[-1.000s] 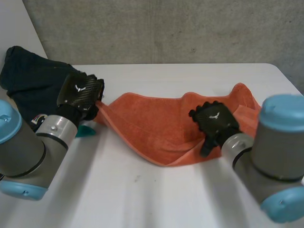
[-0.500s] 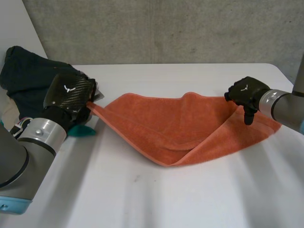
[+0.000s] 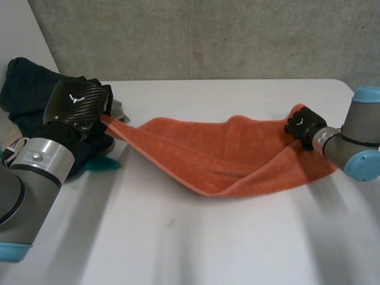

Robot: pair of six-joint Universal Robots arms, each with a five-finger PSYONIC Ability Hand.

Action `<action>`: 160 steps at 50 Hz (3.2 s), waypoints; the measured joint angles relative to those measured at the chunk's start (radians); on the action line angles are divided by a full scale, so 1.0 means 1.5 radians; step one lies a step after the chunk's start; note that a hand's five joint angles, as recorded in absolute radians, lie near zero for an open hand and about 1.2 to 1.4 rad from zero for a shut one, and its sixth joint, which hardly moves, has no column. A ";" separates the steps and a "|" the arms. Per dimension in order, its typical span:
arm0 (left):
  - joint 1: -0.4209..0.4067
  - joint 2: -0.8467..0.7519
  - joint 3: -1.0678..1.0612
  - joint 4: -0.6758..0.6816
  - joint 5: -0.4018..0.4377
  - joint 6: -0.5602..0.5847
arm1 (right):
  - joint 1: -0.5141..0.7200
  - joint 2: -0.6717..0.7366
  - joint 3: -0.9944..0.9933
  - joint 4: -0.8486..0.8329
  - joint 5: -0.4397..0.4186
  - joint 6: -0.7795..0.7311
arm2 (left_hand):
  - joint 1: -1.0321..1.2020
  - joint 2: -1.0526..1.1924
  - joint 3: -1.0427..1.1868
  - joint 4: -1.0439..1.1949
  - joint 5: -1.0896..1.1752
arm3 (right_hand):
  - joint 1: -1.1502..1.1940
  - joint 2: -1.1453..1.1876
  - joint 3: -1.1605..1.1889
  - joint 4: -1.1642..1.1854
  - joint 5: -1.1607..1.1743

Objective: Fold the laundry.

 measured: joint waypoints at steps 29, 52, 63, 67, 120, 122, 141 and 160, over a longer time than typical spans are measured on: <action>0.123 0.166 0.192 -0.325 0.026 -0.054 | -0.205 -0.632 0.228 0.212 -0.044 0.166 | 0.000 0.001 0.000 0.000 0.000 | 0.056 0.090 0.104 0.109 0.106; 0.077 -0.233 0.367 -0.263 -0.020 0.024 | -0.094 -0.342 0.197 0.160 0.047 0.207 | 0.000 0.001 0.001 0.000 0.000 | 0.056 0.090 0.104 0.110 0.108; 0.067 -0.407 0.808 -0.047 -0.081 -0.068 | -0.035 -0.297 -0.033 -0.308 0.176 0.437 | 0.000 0.001 0.002 0.003 0.000 | 0.066 0.090 0.104 0.110 0.110; 0.068 -0.416 0.877 -0.001 -0.093 -0.108 | -0.033 -0.331 -0.014 -0.430 0.178 0.472 | 0.000 0.001 0.002 0.003 0.000 | 0.066 0.090 0.104 0.110 0.111; -0.010 0.169 0.286 -0.134 0.117 -0.077 | 0.199 -0.114 0.099 -0.155 0.055 0.727 | 0.000 0.002 0.002 0.003 0.000 | -0.471 -0.490 -0.487 -0.482 -0.497; -0.014 0.182 0.290 -0.138 0.113 -0.082 | 0.215 -0.093 0.084 -0.157 0.070 0.731 | 0.000 0.002 0.002 0.003 0.000 | -0.471 -0.490 -0.487 -0.482 -0.497; 0.058 0.215 0.312 -0.206 0.058 -0.107 | 0.153 -0.261 0.163 -0.117 0.202 0.554 | 0.000 0.002 0.002 0.003 0.000 | 0.072 0.092 0.102 0.108 0.086; 0.150 0.027 0.232 -0.374 0.077 -0.099 | -0.034 -0.584 0.235 0.183 -0.015 0.126 | 0.000 0.002 0.002 0.003 0.000 | 0.072 0.092 0.104 0.110 0.086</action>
